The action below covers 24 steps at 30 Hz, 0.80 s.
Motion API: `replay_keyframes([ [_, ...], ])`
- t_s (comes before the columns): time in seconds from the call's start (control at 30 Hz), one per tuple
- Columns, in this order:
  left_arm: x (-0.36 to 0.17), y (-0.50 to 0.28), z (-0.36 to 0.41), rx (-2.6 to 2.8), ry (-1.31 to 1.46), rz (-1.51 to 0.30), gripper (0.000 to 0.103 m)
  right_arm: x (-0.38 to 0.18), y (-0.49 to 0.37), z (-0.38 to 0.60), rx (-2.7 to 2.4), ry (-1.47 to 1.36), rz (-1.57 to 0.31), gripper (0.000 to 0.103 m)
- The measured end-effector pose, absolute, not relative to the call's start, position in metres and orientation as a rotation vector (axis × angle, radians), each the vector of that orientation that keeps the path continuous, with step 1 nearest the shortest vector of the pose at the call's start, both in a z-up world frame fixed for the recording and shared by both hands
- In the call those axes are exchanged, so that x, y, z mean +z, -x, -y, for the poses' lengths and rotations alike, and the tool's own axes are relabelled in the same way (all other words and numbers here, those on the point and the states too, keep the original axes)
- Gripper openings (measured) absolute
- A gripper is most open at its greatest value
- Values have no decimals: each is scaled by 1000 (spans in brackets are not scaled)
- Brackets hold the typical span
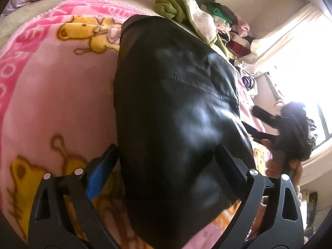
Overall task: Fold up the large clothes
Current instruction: 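Open both tools and release the folded jacket on the blanket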
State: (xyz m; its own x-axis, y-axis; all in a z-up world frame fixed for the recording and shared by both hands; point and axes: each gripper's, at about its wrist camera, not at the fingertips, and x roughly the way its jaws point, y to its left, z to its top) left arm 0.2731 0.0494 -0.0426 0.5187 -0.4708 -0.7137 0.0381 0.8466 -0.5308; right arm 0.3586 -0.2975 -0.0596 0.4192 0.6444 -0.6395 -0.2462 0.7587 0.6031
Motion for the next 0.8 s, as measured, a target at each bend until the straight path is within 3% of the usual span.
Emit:
replay_keyframes([
  [0.03,-44,-278,-51,-317,491,-994,93,-65,-367,293,582,-449,-1010,94],
  [0.2,-59,-305,-53,-361,524,-1043,95,-98,-403,266,638,-466,-1093,93],
  [0.23,-62,-310,-53,-364,535,-1052,94,-101,-406,264,660,-493,-1086,78],
  [0.3,-62,-316,-50,-358,527,-1059,93,-101,-405,264,679,-503,-1051,62],
  [0.37,-59,-322,-41,-352,496,-1051,92,-90,-401,265,713,-511,-998,34],
  [0.43,-55,-326,-30,-358,472,-1030,90,-71,-396,274,726,-495,-926,28],
  [0.6,-56,-342,4,-381,433,-1022,90,-61,-403,300,651,-439,-906,30],
  [0.8,-54,-343,13,-355,382,-1040,91,-91,-410,314,600,-466,-976,55],
])
